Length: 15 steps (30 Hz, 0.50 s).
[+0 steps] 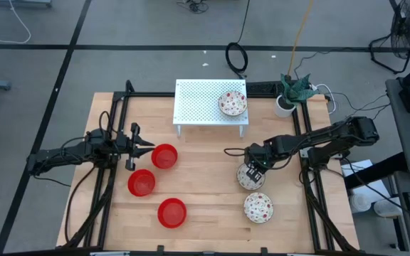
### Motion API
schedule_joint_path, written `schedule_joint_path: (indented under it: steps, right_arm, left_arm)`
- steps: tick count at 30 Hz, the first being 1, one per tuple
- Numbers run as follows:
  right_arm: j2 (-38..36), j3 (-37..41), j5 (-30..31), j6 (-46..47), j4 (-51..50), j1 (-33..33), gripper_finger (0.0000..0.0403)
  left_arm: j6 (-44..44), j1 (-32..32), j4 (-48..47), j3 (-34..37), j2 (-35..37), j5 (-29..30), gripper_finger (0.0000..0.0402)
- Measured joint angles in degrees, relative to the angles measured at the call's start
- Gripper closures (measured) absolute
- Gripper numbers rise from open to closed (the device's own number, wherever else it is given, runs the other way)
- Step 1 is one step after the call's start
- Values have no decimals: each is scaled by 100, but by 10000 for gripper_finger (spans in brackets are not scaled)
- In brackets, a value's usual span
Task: Pick & Place Mini bowls
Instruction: Stack the top white patterned bowl on the white patterned bowl on the shelf
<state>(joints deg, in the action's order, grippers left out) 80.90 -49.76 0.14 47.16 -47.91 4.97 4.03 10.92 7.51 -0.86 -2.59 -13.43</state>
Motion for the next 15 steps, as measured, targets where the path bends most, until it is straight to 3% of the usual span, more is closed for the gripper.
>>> schedule_joint_path:
  steps: [15]
  right_arm:
    - [13,15,261,-542,478,2,386]
  left_arm:
    - [0,-1,0,-1,-1,-1,337]
